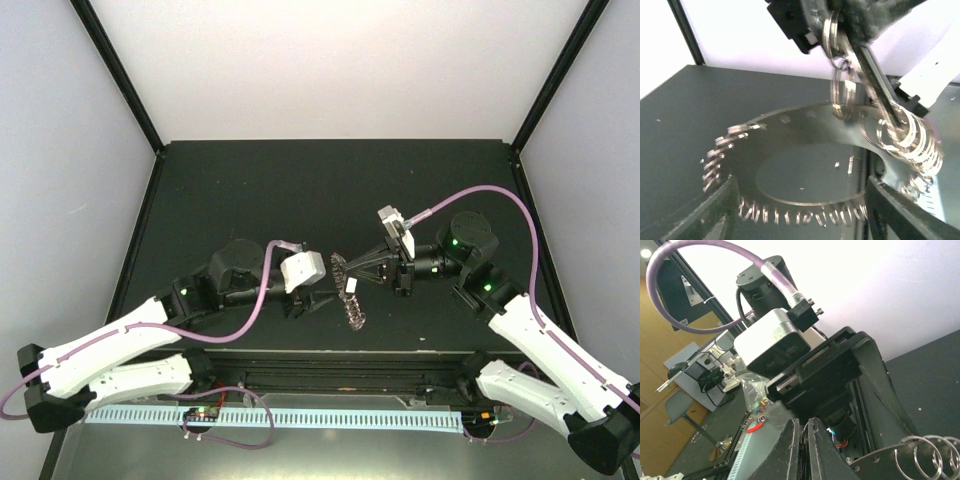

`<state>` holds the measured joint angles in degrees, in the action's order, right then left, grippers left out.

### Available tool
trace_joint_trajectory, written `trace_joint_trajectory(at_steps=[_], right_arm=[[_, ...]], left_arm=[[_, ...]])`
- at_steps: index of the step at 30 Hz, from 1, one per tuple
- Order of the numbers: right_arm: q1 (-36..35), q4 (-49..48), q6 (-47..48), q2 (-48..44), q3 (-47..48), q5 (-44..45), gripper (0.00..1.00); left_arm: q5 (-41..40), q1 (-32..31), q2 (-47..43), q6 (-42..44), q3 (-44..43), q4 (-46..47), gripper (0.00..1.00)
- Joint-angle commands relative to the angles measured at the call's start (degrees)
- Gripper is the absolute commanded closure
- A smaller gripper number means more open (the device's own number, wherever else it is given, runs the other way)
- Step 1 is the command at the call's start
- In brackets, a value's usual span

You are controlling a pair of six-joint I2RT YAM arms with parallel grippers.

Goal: Remove the keys from the keyring

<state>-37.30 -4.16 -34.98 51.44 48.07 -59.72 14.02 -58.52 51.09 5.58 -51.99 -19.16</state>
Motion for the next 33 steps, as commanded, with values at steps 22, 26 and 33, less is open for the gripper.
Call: trace_joint_trajectory(at_steps=[22, 26, 33], right_arm=[[0.39, -5.12, 1.61, 0.46, 8.00, -17.34, 0.99], [0.39, -3.44, 2.63, 0.17, 7.96, -17.77, 0.99], [0.39, -2.68, 3.82, 0.33, 7.72, -18.17, 0.99]], left_arm=[[16.47, 3.68, -4.79, 1.50, -8.51, 0.11, 0.13], [23.40, 3.66, -0.68, 2.43, -11.46, -0.02, 0.20], [37.42, 3.50, 6.50, -0.16, -13.22, 1.74, 0.43]])
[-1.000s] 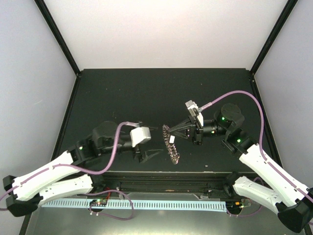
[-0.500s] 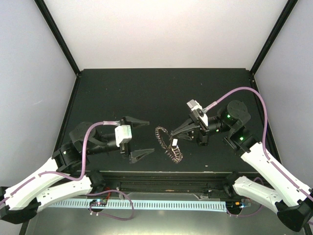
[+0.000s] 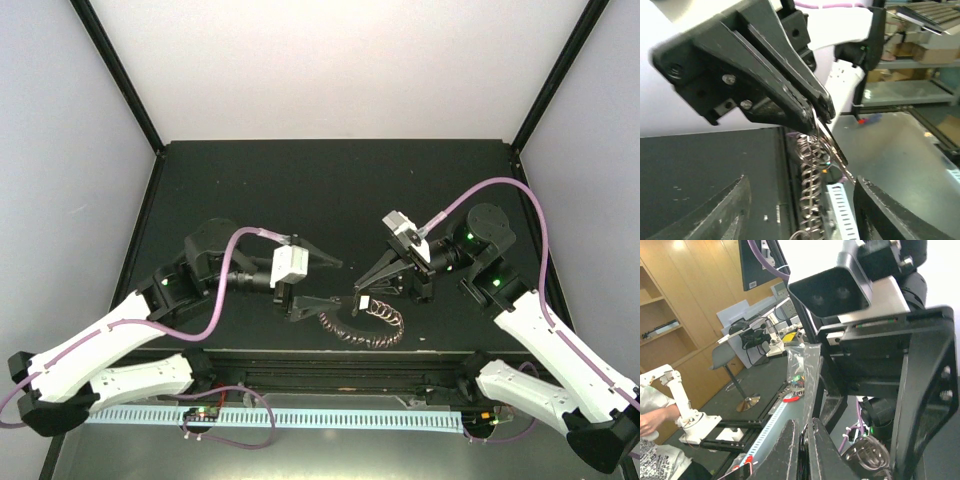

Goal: Remove the keys from the keyring

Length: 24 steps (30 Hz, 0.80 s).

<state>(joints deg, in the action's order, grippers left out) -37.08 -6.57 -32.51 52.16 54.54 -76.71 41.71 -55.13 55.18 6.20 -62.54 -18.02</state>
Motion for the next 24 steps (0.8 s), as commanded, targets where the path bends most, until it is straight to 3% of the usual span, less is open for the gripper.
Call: trace_joint_trajectory(at_steps=[1, 4, 8, 16, 19, 24], right_arm=[[0.24, -0.31, 1.44, -0.39, 1.28, -1.25, 0.99], [0.19, -0.37, 1.51, -0.40, 1.41, -1.49, 0.99], [0.19, -0.35, 1.52, -0.06, 1.15, -1.93, 0.99], [0.08, -0.71, 1.38, 0.22, 0.90, -1.96, 0.99], [0.10, -0.90, 1.31, 0.07, 0.93, -1.87, 0.99], [0.08, -1.06, 1.21, 0.13, 0.66, -1.78, 0.99]], left_arm=[[10.05, 0.11, 2.83, -0.87, -2.44, 0.73, 0.44], [10.40, 0.11, 3.40, -1.74, -1.14, 2.47, 0.50], [10.28, 0.12, 4.16, -2.57, -0.39, 4.04, 0.73], [10.38, 0.11, 4.58, -4.70, 1.48, 7.56, 0.69], [10.35, 0.11, 4.81, -4.96, 1.80, 7.98, 0.63], [10.25, 0.07, 4.99, -5.62, 2.21, 8.85, 0.62]])
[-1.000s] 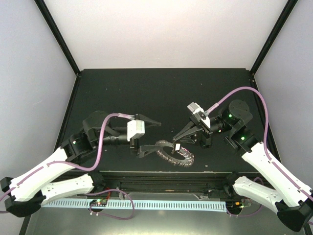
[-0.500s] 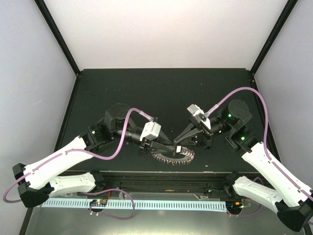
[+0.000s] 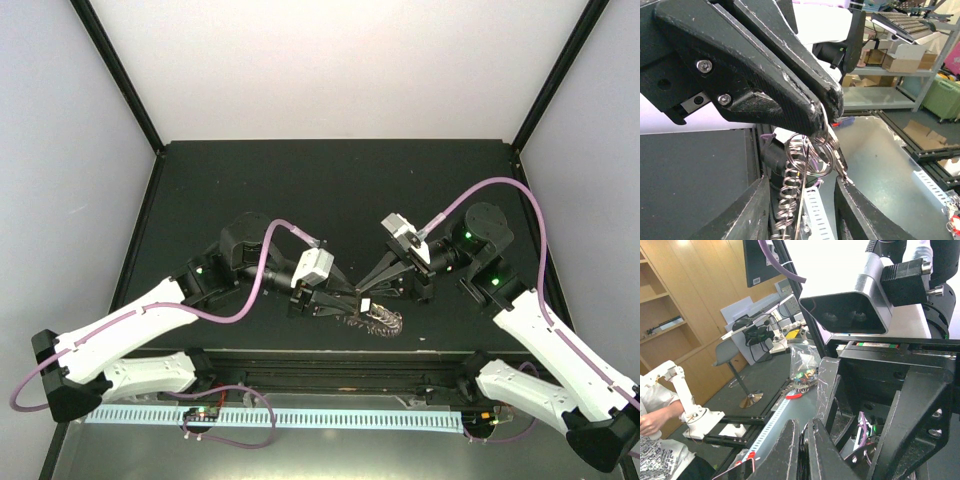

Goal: Remove the keys from the keyring

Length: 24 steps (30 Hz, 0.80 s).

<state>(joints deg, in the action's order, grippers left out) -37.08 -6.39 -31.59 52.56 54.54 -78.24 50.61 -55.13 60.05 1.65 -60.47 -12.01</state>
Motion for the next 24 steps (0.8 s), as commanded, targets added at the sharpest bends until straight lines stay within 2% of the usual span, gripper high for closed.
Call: trace_joint_trajectory(at_steps=[1, 13, 20, 24], right_arm=[[0.08, -1.26, 0.29, -0.19, 0.62, -0.21, 0.99], [0.11, -2.40, -0.61, -0.27, -0.33, -0.07, 0.99], [0.10, -3.89, -1.61, -0.13, -1.08, 0.08, 0.99], [0.09, -4.37, -1.93, 0.05, -1.09, 0.09, 0.99]], left_arm=[[1.51, 0.11, 0.06, -1.40, 0.31, 3.44, 0.62], [2.72, 0.11, -0.07, -5.17, 2.24, 8.59, 0.80], [3.85, 0.11, 0.24, -6.80, 3.06, 10.76, 0.74], [4.19, 0.11, 0.68, -7.29, 3.15, 11.35, 0.74]])
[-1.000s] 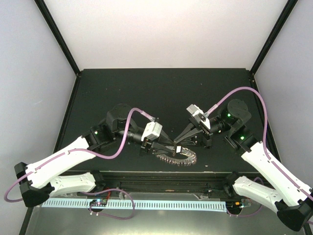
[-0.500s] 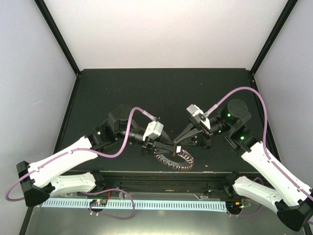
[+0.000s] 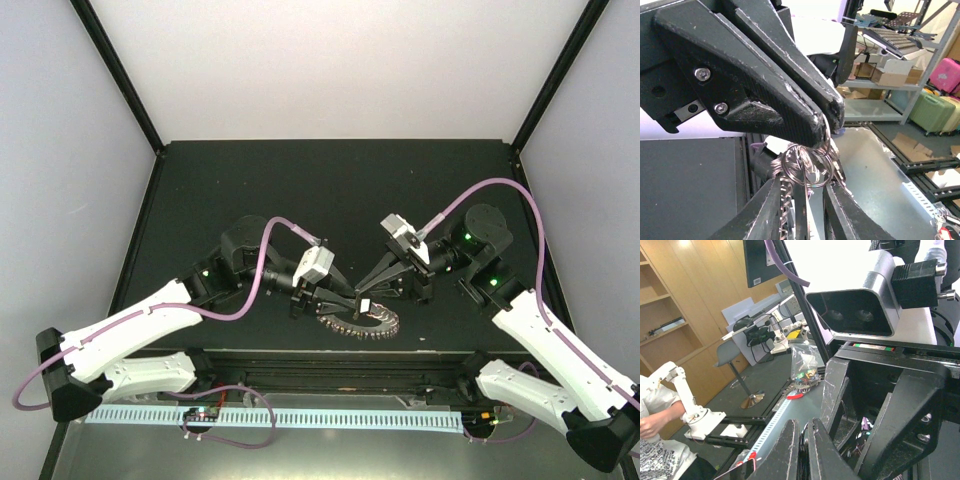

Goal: Remove the keys from the keyring

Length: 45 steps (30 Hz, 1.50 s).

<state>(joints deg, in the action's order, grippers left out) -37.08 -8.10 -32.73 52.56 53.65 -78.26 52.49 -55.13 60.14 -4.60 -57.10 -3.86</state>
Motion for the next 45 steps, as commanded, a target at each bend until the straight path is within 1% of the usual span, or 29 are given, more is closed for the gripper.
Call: trace_joint_trajectory(at_steps=[1, 5, 8, 10, 13, 17, 20, 23, 29, 34, 39, 45], right_arm=[[0.10, -2.73, -0.88, 0.09, -0.19, 0.12, 0.99], [0.11, -2.89, -0.91, 0.24, -0.21, -0.04, 0.99], [0.16, -2.67, -0.93, 0.15, -0.18, 0.00, 0.99], [0.12, -2.30, -0.85, -0.20, -0.19, 0.11, 0.99], [0.12, 1.30, 1.78, -1.14, 0.61, 0.77, 0.99], [0.09, 9.47, 6.76, -2.10, 2.16, 2.45, 0.99], [0.11, 11.13, 7.27, -2.73, 2.01, 3.17, 0.99], [0.13, 12.13, 7.48, -3.13, 1.82, 3.91, 0.99], [0.12, 12.33, 7.38, -3.04, 1.42, 6.90, 0.99], [0.06, 10.18, 6.20, -2.57, -0.34, 11.69, 0.99], [-1.15, 6.99, 4.17, -2.41, -2.23, 17.13, 0.99], [-2.34, 8.50, 5.53, -1.90, -3.60, 22.16, 0.99]], left_arm=[[2.46, 0.11, 0.64, -1.28, -0.25, 3.50, 0.76], [2.83, 0.11, 0.67, -1.85, 0.14, 4.27, 0.86], [2.19, 0.11, 0.43, -2.15, 0.47, 4.51, 0.88], [1.31, 0.07, -0.02, -2.74, 0.94, 5.38, 0.92], [-0.67, 0.11, -1.21, -3.24, 2.06, 6.77, 0.98], [-4.74, 0.11, -3.23, -2.69, 3.22, 6.77, 0.98], [-10.64, 0.19, -4.60, -2.60, 3.66, 5.92, 0.99], [-14.18, 0.27, -5.39, -2.02, 3.66, 4.83, 0.98], [-17.43, 0.29, -5.78, -2.07, 3.66, 4.18, 0.98], [-19.99, 0.29, -5.82, -1.90, 3.51, 3.54, 0.98], [-25.56, 0.29, -5.74, -1.70, 3.27, 1.72, 0.98], [-29.74, 0.38, -6.64, -2.02, 3.29, 1.02, 0.98]])
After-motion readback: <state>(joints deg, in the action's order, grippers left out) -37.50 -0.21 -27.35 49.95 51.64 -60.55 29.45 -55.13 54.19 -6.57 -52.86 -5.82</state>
